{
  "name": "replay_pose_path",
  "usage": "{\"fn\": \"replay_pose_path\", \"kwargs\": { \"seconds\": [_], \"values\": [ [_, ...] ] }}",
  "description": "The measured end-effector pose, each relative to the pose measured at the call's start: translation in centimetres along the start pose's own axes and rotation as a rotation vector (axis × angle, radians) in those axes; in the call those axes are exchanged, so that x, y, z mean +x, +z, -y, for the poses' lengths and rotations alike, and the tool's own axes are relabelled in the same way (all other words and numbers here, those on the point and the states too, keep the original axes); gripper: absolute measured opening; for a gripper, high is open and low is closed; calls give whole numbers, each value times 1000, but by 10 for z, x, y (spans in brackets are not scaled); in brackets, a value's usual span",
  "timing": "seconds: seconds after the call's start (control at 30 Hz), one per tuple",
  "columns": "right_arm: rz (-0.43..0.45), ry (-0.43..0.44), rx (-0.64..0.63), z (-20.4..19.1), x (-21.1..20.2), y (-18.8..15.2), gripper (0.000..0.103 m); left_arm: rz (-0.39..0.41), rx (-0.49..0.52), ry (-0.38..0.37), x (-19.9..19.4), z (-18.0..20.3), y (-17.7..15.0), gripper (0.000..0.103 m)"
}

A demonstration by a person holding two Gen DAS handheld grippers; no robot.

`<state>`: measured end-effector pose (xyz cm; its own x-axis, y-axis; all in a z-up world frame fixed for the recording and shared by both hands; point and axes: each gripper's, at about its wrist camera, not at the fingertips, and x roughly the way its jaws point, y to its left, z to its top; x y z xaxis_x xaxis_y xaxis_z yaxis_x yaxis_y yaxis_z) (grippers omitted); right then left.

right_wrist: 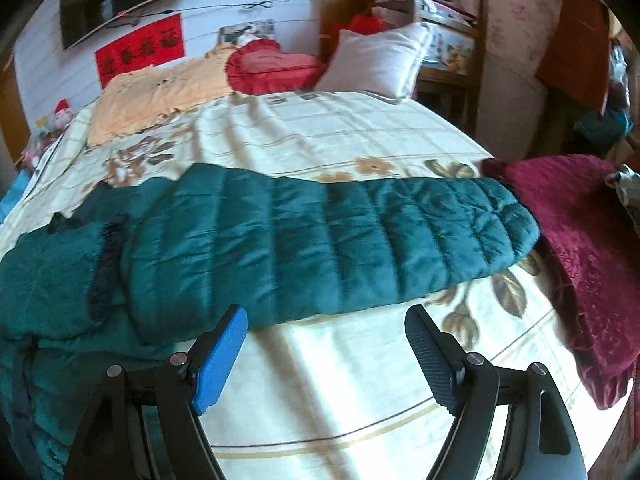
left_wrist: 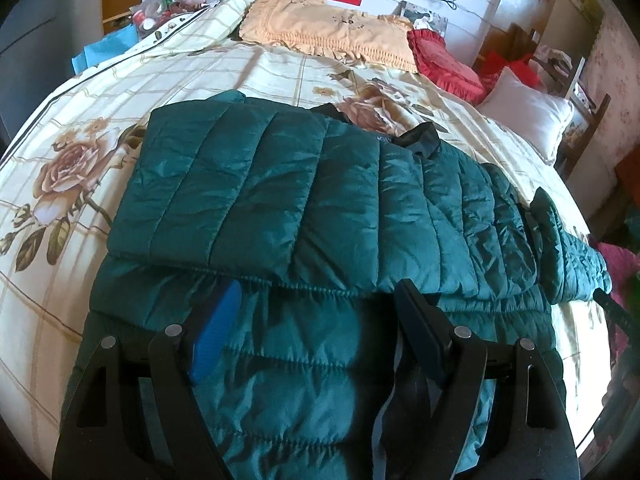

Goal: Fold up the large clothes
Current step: 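Move the right gripper over the other sleeve toward its cuff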

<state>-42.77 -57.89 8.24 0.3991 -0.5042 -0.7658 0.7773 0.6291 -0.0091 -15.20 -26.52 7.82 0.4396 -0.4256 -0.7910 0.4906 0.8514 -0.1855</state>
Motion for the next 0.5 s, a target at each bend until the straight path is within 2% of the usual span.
{"fn": "replay_pose_path", "kwargs": {
  "seconds": [0.3, 0.5],
  "values": [
    [-20, -51, 62, 37, 17, 7, 79, 37, -51, -4, 0, -12, -3, 79],
    [-3, -86, 134, 67, 25, 14, 80, 5, -63, -4, 11, -18, -8, 79]
  ]
}}
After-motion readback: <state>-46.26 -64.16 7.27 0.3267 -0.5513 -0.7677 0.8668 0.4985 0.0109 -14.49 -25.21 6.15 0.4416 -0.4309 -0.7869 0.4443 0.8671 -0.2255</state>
